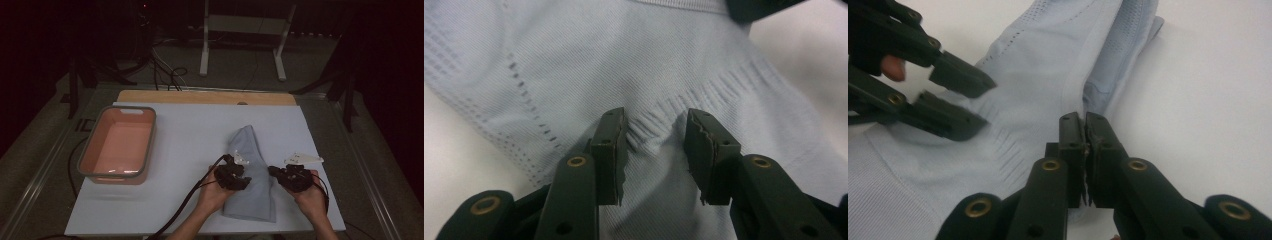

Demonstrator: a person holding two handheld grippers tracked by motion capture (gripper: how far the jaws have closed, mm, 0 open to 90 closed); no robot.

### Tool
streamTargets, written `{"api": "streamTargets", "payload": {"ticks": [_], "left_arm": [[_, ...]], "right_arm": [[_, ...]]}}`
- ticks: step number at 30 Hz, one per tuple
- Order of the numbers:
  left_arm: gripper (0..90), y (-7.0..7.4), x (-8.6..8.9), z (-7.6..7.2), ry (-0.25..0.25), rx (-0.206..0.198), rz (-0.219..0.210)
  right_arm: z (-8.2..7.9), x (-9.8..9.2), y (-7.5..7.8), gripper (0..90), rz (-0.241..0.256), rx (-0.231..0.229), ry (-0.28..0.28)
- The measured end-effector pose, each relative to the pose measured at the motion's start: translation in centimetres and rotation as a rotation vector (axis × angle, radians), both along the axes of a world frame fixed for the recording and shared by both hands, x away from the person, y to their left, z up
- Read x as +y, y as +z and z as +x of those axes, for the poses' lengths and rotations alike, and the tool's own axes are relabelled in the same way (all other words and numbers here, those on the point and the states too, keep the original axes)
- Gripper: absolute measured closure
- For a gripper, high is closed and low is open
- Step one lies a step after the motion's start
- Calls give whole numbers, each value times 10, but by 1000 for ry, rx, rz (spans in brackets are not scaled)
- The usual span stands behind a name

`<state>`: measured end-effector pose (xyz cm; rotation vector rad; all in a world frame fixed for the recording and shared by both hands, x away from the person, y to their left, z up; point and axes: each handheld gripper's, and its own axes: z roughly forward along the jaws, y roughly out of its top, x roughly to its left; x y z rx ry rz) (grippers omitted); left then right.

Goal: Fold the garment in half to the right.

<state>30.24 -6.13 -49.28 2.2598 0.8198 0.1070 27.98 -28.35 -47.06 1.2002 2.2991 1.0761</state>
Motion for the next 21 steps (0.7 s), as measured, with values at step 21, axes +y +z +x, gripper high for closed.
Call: {"api": "streamTargets", "payload": {"ticks": [21], "left_arm": [[643,-11,-11,-3,-34,21,-16]], "right_arm": [[2,2,-11,856,-2,56,-12]]}}
